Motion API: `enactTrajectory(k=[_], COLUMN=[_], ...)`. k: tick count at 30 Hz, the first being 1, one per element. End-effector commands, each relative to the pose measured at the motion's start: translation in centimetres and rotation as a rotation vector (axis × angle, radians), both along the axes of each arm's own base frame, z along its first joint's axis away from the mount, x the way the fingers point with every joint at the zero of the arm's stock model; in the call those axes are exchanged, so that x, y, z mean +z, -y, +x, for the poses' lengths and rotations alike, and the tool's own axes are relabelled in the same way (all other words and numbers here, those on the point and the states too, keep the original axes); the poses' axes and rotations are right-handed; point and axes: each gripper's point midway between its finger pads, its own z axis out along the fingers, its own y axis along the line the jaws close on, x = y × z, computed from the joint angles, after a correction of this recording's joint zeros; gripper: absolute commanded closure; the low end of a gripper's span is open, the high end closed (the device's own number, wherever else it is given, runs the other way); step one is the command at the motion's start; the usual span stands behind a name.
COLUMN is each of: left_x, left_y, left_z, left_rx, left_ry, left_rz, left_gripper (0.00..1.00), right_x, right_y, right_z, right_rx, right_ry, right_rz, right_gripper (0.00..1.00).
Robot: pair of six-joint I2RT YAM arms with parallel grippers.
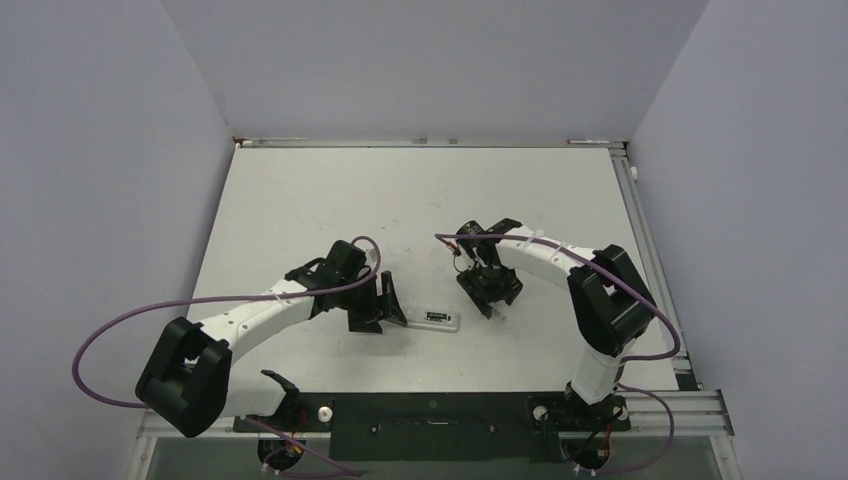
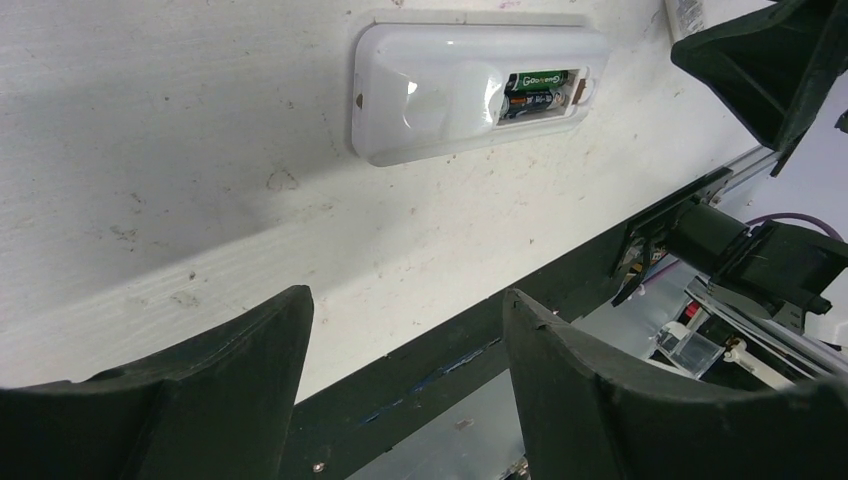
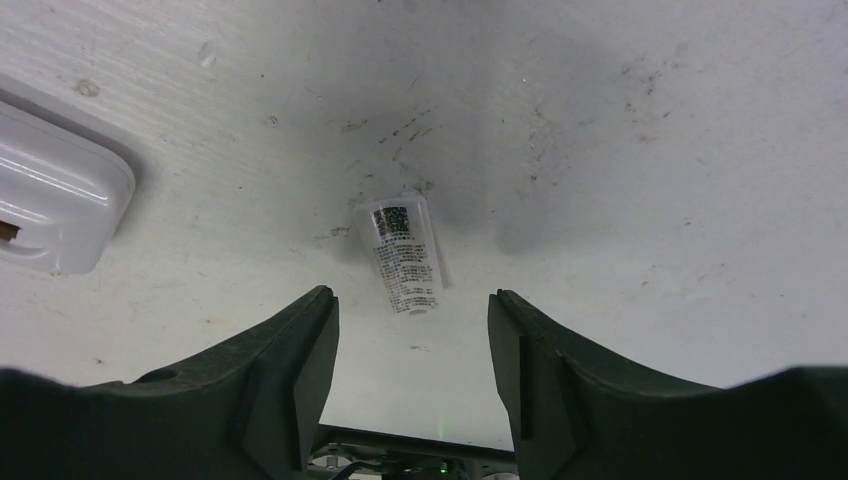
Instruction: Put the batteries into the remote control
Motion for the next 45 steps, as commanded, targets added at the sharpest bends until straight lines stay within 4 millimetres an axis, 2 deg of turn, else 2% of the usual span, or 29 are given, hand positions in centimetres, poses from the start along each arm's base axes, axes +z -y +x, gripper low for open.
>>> enactTrajectory(k=[1,10,23,25,29,30,34,38,42,45], left_x=[1.8,1.8,1.8,1.7,1.5,1.6,2.8,5.0,7.9,9.6], left_y=[0.6,0.6,0.7,0.7,0.5,0.5,0.4,0.9,1.6,1.9], left_z=[0.8,0.8,1.0,1.0,0.8,0.8,1.0,1.3,1.3,1.2], left_rx=[-0.025,-0.028,-0.031,-0.029,-0.019,-0.017,-0.004,0.001,-0.012,-0.018], left_ry=[0.045,0.048,0.044,0.044,0.041,0.043,0.072,0.097,0.125,0.133], left_rz=[-0.036,-0.034,-0.034,-0.033,-0.027,-0.029,-0.04,-0.089,-0.17,-0.221], left_gripper=[0.33,0.32,0.32,0.32,0.32,0.32,0.32,0.32,0.31,0.3], right_x=[0.6,-1.3,-2.5,-2.7,-3.0,-3.0,-1.2,2.4,5.8,7.9], right_y=[-0.3,-0.5,-0.8,-0.7,-0.6,-0.6,-1.4,-2.9,-4.6,-6.3], right_z=[0.4,-0.5,-1.2,-1.3,-1.5,-1.5,-0.3,0.8,0.7,-0.3], right_rx=[0.037,0.058,0.048,0.043,0.045,0.047,0.045,0.065,0.128,0.226], right_ry=[0.011,-0.058,-0.098,-0.108,-0.125,-0.119,-0.043,0.07,0.144,0.18], right_rz=[-0.012,-0.045,-0.005,-0.005,-0.021,-0.026,0.014,0.098,0.183,0.258], right_gripper=[0.44,0.43,0.56,0.62,0.88,0.91,0.92,0.92,0.91,0.92])
